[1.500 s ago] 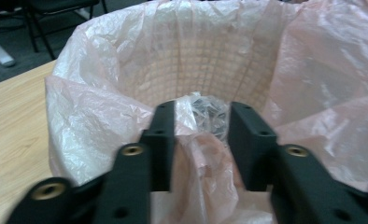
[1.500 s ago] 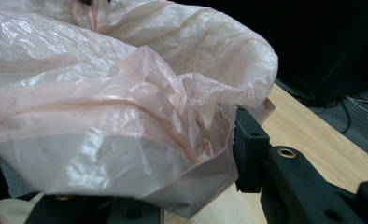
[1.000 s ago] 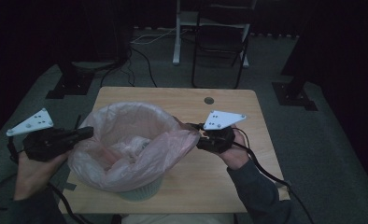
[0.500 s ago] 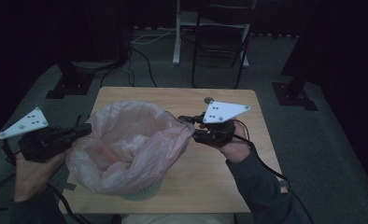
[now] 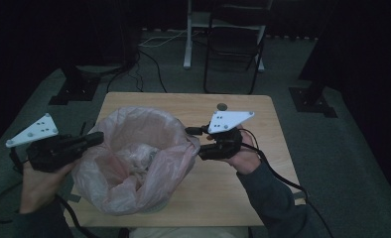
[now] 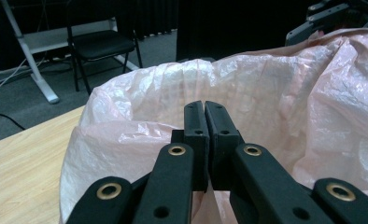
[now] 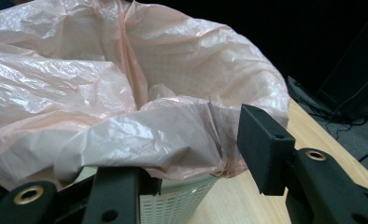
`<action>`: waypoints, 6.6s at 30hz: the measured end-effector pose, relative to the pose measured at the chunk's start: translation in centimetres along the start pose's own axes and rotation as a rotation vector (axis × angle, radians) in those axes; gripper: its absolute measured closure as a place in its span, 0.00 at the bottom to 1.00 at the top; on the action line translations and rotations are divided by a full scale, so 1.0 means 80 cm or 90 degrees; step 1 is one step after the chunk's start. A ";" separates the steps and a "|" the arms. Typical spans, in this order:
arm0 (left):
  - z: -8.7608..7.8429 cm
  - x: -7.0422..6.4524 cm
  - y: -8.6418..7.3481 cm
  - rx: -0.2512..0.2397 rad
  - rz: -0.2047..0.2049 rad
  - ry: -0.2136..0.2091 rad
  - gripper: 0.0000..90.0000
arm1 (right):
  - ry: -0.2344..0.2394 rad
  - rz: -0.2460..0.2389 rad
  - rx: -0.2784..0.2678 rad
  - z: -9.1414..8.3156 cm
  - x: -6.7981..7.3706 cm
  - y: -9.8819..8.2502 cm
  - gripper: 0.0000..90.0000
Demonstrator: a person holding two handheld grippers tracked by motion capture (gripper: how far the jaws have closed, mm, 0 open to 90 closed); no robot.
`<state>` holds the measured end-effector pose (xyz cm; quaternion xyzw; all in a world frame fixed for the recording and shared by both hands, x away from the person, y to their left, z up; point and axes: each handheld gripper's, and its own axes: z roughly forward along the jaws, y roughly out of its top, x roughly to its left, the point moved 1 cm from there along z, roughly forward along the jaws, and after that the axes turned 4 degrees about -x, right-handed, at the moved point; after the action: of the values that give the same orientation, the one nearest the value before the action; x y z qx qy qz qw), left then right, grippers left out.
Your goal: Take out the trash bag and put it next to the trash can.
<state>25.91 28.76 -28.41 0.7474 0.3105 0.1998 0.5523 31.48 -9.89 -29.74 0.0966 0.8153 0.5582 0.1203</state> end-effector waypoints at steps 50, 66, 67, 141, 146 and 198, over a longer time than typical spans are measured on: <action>0.084 -0.043 0.093 -0.078 -0.023 -0.204 0.98 | 0.120 -0.026 0.023 0.111 0.023 0.051 0.29; 0.069 -0.032 0.084 -0.140 -0.075 -0.204 0.94 | 0.138 -0.007 0.005 0.133 0.027 0.060 0.99; 0.066 -0.030 0.084 -0.142 -0.074 -0.199 0.93 | 0.140 -0.014 0.006 0.131 0.029 0.060 0.99; 0.025 0.014 0.007 -0.068 -0.094 -0.075 0.47 | 0.053 -0.082 -0.089 0.030 0.012 0.104 0.99; 0.026 0.016 0.006 -0.065 -0.096 -0.073 0.47 | 0.051 -0.082 -0.094 0.027 0.012 0.105 0.99; 0.028 0.017 0.003 -0.052 -0.100 -0.075 0.46 | -0.045 -0.104 -0.119 -0.032 -0.005 0.113 0.98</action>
<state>28.38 28.05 -28.96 0.7079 0.3266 0.1242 0.6138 31.28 -9.05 -20.39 0.0378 0.7602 0.6162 0.2023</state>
